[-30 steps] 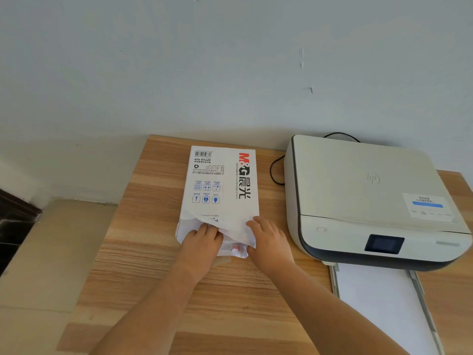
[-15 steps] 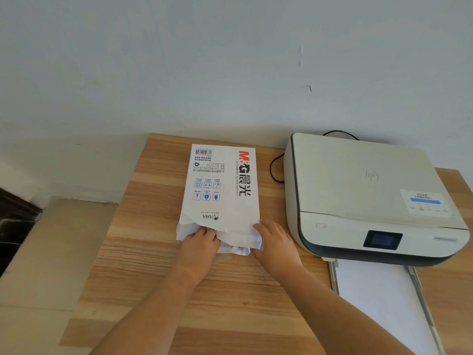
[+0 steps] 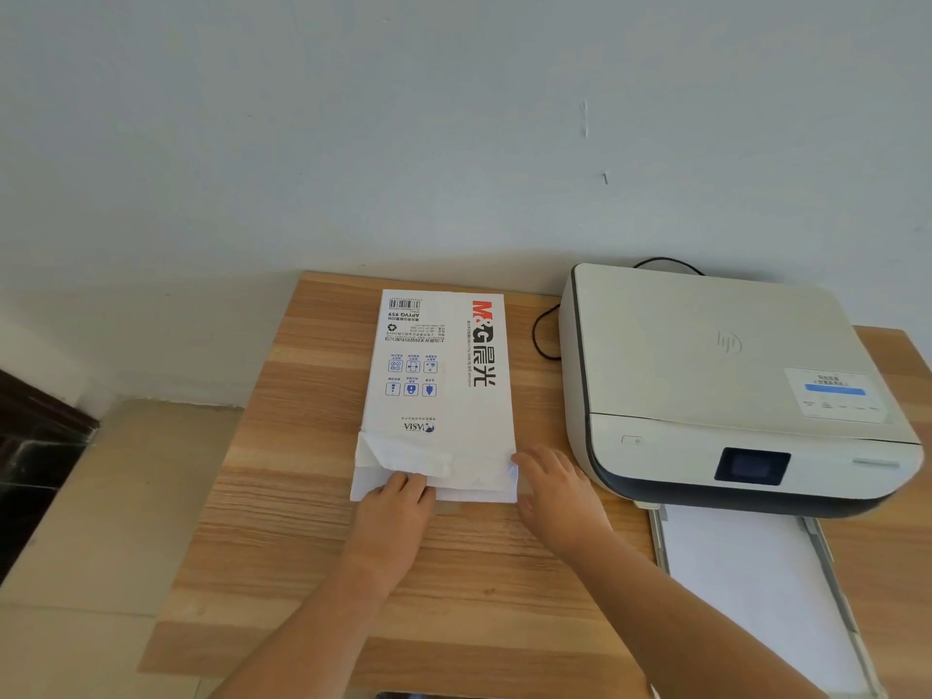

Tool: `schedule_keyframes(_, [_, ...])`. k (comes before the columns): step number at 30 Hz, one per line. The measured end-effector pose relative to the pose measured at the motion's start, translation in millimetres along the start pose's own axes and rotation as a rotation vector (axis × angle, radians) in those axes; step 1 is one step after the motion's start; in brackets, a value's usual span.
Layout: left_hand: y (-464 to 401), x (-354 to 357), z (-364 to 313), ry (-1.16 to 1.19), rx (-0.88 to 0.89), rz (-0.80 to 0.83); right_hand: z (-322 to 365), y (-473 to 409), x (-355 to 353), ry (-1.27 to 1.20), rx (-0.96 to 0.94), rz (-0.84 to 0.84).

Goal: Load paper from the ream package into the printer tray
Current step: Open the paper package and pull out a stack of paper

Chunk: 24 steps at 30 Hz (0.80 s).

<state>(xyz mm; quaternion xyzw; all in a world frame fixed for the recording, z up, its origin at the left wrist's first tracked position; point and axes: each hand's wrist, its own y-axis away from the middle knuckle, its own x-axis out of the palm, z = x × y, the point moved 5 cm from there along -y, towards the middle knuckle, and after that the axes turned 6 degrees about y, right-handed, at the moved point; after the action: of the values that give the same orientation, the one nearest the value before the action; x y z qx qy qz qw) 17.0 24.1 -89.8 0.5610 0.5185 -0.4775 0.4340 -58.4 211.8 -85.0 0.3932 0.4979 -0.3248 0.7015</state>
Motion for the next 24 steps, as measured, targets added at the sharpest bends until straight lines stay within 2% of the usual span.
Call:
schedule_keyframes(3, [8.1,4.9,0.3,0.017,0.005,0.017,-4.7,8.2,4.3,-0.206,0.13,0.016])
schedule_keyframes(8, [22.9,9.2,-6.1,0.002,0.012,0.07,-6.9,19.2,15.0,-0.82,0.637,0.16])
schedule_keyframes(12, [36.4,12.4,-13.4,0.018,0.065,0.099,2.3,17.5,39.7,-1.113,0.742,0.307])
schedule_keyframes(17, [40.9,-1.8,-11.7,0.016,0.101,0.061,8.6,18.2,51.6,-1.163,0.813,0.329])
schedule_keyframes(24, [35.6,-19.4,9.7,0.066,-0.062,0.032,17.5,24.7,49.5,-1.198,0.767,0.313])
